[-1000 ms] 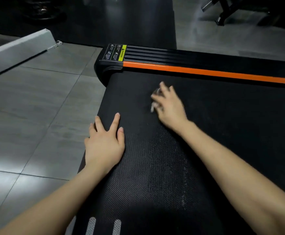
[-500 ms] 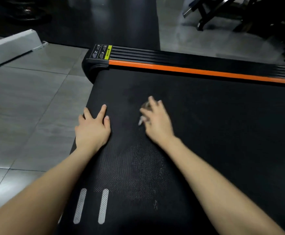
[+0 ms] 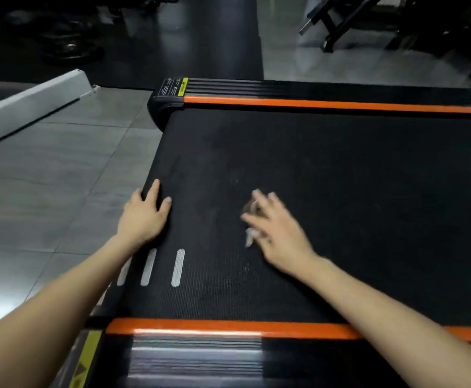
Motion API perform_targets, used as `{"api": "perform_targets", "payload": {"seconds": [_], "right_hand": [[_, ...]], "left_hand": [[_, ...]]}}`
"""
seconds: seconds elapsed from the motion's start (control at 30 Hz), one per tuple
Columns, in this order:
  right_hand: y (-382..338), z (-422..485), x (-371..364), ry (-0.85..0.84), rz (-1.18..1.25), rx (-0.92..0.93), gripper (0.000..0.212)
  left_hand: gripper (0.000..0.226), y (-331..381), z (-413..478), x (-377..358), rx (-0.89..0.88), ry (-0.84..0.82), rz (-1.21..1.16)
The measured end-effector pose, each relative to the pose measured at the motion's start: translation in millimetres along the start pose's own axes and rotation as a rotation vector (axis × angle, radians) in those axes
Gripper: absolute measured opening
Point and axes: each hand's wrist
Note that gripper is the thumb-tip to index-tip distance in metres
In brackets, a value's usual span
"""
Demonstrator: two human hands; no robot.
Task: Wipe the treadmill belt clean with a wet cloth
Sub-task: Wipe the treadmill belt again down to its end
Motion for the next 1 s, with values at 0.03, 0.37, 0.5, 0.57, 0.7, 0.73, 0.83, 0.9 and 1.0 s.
{"api": "perform_targets", "payload": {"seconds": [0.03, 0.37, 0.5, 0.57, 0.7, 0.73, 0.83, 0.9, 1.0], "right_hand": [[-24, -14, -5, -0.064, 0.05, 0.159, 0.036], [23, 45, -1, -0.092, 0.045, -0.107, 0.036], [13, 43, -3, -0.047, 0.042, -0.092, 0.034], [-4, 30, -3, -0.02, 0.084, 0.086, 0.029], [-58, -3, -12, -0.189, 0.206, 0.524, 0.035], [-59, 3, -13, -0.223, 0.204, 0.551, 0.038], [-32, 54, -28, -0.166, 0.092, 0.419, 0.043], [-11, 95, -39, -0.052, 0.067, 0.141, 0.035], [-23, 117, -49, 0.004, -0.001, -0.164, 0.029]], "left_hand": [[0.064, -2, -5, 1, 0.053, -0.024, -0.032], [0.062, -10, -41, 25, 0.193, -0.161, -0.438], [0.061, -4, -45, 29, 0.18, -0.133, -0.384], [0.062, -5, -43, 32, 0.166, -0.129, -0.326], [0.068, -17, -33, 37, 0.168, -0.116, -0.24], [0.069, -19, -31, 38, 0.168, -0.115, -0.24], [0.071, -27, -26, 40, 0.143, -0.112, -0.251], [0.072, -32, -22, 40, 0.12, -0.106, -0.252], [0.068, -38, -13, 43, 0.109, -0.144, -0.346]]}}
Point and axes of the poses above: each hand's wrist, its own z-axis towards the middle knuckle, its own x-axis out of the back of the hand, y = z × x, and after that the axes turned 4 degrees about -z, right-handed
